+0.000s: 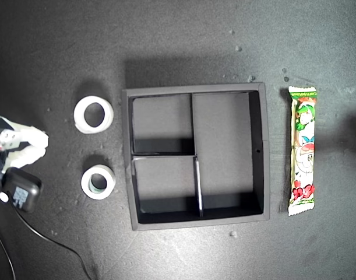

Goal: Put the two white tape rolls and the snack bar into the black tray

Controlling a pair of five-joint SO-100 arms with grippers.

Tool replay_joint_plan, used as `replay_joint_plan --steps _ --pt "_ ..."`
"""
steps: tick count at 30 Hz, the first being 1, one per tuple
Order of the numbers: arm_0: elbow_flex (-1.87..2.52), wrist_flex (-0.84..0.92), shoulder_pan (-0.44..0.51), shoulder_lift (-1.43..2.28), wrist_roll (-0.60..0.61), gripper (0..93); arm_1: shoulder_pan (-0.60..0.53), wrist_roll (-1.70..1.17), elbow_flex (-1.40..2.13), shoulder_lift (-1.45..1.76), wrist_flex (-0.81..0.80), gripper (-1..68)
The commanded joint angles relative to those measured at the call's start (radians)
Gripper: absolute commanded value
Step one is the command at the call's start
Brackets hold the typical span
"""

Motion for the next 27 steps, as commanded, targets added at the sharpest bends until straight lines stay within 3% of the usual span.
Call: replay_joint_plan --steps 1,8,12,20,27 --pt "0.058 -0.028 0.055 0.049 -0.029 0.1 0.003 -0.031 0.012 0.005 -0.031 -0.2" --pt "0.058 -0.201 0.094 0.049 -0.003 0.0 0.009 -0.313 0.012 0.005 -0.184 -0.3" --pt "0.058 -0.218 0.118 0.049 -0.106 0.0 0.026 -0.322 0.012 0.005 -0.296 -0.3" --pt "0.058 -0.305 0.12 0.049 -0.074 0.0 0.094 -0.331 0.012 0.005 -0.397 -0.4" --pt "0.058 -0.453 0.11 0.049 0.081 0.1 0.043 -0.391 0.012 0.005 -0.495 -0.4"
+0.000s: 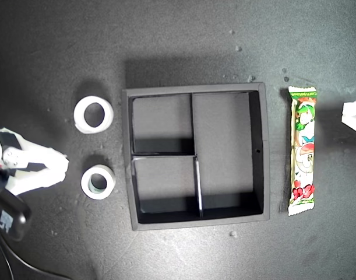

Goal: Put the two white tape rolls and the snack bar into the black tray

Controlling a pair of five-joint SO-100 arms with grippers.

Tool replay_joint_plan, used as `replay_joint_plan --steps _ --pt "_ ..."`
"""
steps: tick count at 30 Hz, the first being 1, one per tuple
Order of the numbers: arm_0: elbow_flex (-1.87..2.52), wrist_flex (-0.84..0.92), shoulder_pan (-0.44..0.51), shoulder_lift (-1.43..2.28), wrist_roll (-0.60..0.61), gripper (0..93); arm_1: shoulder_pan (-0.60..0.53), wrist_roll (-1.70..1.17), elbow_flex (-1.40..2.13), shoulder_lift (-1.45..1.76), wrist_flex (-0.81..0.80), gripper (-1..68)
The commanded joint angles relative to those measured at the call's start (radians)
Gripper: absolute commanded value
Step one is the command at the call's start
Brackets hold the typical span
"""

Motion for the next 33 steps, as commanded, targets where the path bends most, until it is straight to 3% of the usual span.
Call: replay_joint_plan --steps 1,5,9,14,22,25,28,33 --pt "0.058 -0.081 -0.031 0.049 0.08 0.1 -0.026 -0.089 0.012 0.005 -0.126 -0.4" --pt "0.058 -0.15 -0.077 0.049 0.11 5.0 -0.064 -0.265 0.012 0.005 -0.328 -0.3" --pt "0.021 -0.147 -0.091 0.051 0.123 12.7 -0.08 -0.351 0.011 0.005 -0.394 -0.2" --pt "-0.118 -0.021 -0.141 -0.023 0.164 15.6 -0.081 -0.414 -0.063 -0.008 -0.362 1.8" --pt "-0.394 0.063 -0.291 -0.451 0.284 17.9 -0.091 -0.497 -0.201 -0.034 -0.264 9.5" --pt "-0.44 0.064 -0.313 -0.506 0.319 17.9 -0.1 -0.503 -0.314 -0.284 -0.296 11.6" --pt "-0.451 0.064 -0.318 -0.515 0.339 17.9 -0.133 -0.554 -0.586 -0.739 -0.305 13.6" --pt "-0.463 0.054 -0.296 -0.517 0.353 17.8 -0.189 -0.66 -1.149 -1.382 -0.034 13.7"
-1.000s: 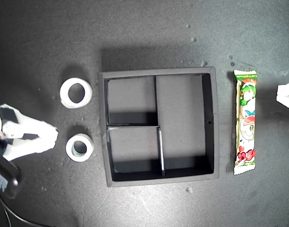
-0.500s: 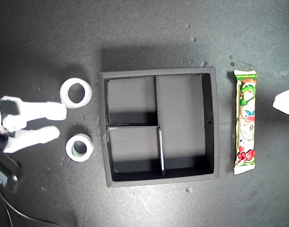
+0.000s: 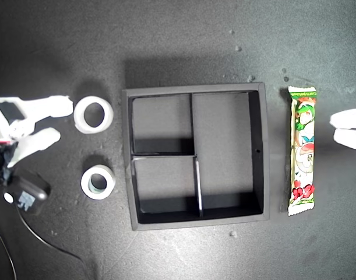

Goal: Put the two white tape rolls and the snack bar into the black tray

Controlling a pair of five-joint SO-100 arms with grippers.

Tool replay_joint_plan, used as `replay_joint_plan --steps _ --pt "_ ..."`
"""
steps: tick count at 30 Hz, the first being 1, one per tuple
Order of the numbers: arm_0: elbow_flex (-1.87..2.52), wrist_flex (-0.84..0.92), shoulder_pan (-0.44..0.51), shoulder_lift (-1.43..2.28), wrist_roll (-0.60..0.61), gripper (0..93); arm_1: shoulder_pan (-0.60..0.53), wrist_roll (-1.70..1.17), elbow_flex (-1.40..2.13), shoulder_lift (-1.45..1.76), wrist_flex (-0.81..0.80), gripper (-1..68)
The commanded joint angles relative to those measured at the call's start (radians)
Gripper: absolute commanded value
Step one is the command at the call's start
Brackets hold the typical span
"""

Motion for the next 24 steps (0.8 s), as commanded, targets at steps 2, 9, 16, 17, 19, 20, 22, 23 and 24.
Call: replay_joint_plan --steps 2,9,16,17,19,20,22,23,24 --pt "-0.072 -0.018 0.018 -0.021 0.017 17.8 -0.032 -0.186 -0.5 -0.549 0.227 14.8" --pt "-0.163 -0.064 0.023 -0.224 0.051 17.8 -0.066 -0.219 -0.58 -0.638 0.367 17.8" --pt "-0.268 -0.104 0.032 -0.468 0.063 17.3 -0.098 -0.187 -0.588 -0.64 0.462 18.1" --pt "-0.275 -0.107 0.032 -0.488 0.063 17.2 -0.101 -0.184 -0.584 -0.64 0.463 18.2" --pt "-0.284 -0.12 0.031 -0.52 0.063 17.2 -0.106 -0.176 -0.577 -0.64 0.463 18.2" --pt "-0.287 -0.13 0.031 -0.532 0.063 17.2 -0.107 -0.172 -0.572 -0.64 0.463 18.3" --pt "-0.293 -0.146 0.034 -0.555 0.063 17.2 -0.109 -0.161 -0.561 -0.641 0.463 18.4" --pt "-0.298 -0.15 0.034 -0.568 0.063 17.2 -0.11 -0.158 -0.557 -0.643 0.463 18.5" --pt "-0.302 -0.155 0.034 -0.58 0.064 17.2 -0.114 -0.155 -0.554 -0.643 0.463 18.6"
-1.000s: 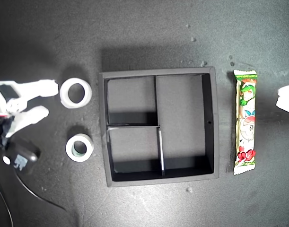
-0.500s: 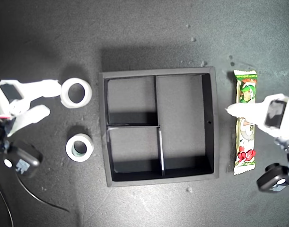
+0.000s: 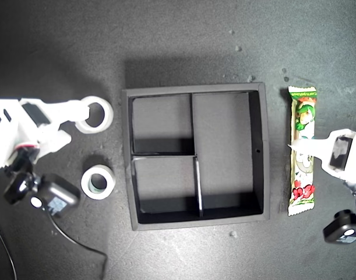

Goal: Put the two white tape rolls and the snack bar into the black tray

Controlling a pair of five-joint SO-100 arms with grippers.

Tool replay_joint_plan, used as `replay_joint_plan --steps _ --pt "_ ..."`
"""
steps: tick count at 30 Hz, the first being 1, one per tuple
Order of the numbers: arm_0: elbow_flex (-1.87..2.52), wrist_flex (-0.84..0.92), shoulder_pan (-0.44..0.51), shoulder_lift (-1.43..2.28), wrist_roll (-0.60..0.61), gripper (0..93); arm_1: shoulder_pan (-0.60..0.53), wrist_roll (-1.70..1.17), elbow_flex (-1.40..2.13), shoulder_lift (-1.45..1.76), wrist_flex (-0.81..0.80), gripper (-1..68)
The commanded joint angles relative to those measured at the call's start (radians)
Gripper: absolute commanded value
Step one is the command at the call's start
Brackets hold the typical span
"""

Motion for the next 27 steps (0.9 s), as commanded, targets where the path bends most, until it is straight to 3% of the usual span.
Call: replay_joint_plan --steps 1,14,27 --pt "-0.063 -0.025 0.009 -0.032 0.009 17.2 -0.014 0.015 -0.009 0.002 0.005 18.7" --pt "-0.144 -0.057 0.028 -0.213 0.011 17.0 -0.02 0.034 0.002 -0.04 0.011 21.2" --pt "-0.206 -0.08 -0.021 -0.422 -0.018 16.3 -0.008 -0.009 -0.015 -0.16 0.08 25.6"
